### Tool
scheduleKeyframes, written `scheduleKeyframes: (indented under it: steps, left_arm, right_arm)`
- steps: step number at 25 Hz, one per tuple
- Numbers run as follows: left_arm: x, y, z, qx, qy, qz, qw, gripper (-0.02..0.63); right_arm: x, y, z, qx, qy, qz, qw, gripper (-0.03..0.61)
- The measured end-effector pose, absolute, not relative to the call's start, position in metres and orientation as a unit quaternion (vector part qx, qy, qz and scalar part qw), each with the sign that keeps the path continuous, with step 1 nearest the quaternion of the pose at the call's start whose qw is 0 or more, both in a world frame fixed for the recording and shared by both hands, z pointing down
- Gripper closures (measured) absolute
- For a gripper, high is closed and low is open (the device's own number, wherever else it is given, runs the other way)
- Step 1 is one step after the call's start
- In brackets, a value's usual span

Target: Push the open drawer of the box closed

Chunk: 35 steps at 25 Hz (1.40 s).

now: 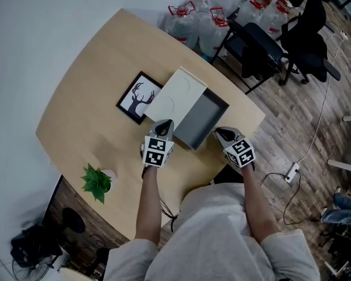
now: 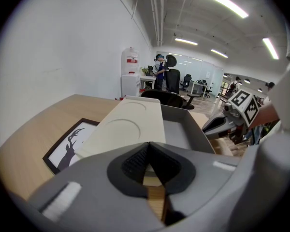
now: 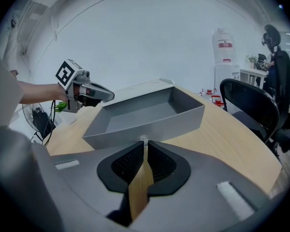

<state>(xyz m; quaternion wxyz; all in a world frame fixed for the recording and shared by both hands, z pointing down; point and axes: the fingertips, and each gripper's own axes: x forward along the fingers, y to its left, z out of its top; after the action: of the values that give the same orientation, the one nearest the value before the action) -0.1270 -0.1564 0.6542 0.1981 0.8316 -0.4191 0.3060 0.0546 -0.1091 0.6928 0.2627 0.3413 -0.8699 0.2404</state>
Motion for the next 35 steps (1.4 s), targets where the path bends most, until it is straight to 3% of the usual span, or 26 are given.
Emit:
scheduleKeyframes:
  steps: [13, 35]
  left_arm:
    - [-0.124, -0.157, 0.65, 0.834, -0.419, 0.297, 0.201, 0.56]
    - [-0.125, -0.157, 0.649, 0.828, -0.432, 0.296, 0.2, 0.56]
  right_arm:
    - [0.051, -0.111, 0.695, 0.303, -0.885, 0.239, 0.261, 0.488]
    - [0.043, -0.116, 0.7, 0.282, -0.889, 0.208, 0.295, 0.503]
